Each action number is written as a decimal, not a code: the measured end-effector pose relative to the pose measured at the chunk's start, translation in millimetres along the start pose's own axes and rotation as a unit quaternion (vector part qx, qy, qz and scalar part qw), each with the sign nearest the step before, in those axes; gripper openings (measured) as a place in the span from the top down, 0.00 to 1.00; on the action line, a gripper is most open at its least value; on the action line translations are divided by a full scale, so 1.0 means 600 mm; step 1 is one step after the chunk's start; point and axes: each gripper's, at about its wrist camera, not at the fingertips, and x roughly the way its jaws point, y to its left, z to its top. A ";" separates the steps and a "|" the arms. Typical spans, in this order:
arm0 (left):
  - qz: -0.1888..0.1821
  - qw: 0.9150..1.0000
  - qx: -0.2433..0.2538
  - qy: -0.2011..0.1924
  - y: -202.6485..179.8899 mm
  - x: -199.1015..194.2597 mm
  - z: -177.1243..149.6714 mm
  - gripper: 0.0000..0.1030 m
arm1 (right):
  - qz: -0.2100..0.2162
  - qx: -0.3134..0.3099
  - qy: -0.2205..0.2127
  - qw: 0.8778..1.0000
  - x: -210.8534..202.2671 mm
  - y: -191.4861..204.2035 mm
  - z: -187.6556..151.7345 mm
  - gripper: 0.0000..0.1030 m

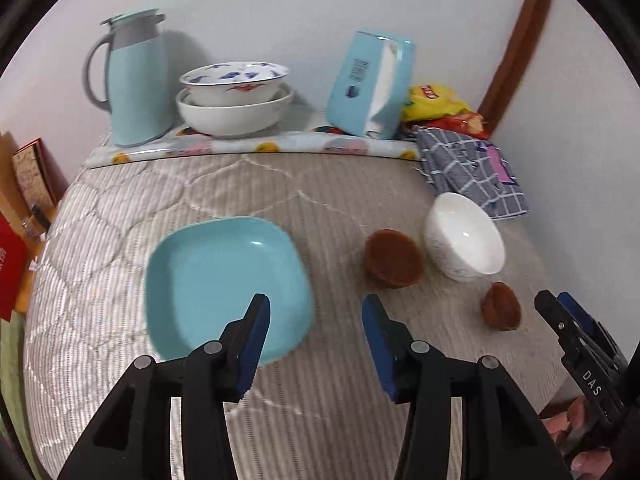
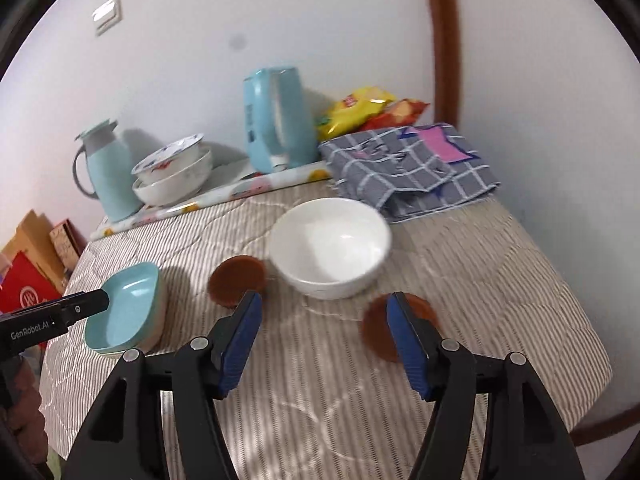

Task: Organize plates and bowls
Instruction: 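Move both open grippers toward the two small brown clay bowls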

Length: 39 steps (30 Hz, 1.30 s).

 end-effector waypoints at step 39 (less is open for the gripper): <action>-0.008 0.998 -0.007 0.061 -0.098 0.186 0.034 0.55 | -0.038 0.071 0.114 0.990 0.116 -0.168 -0.038 0.37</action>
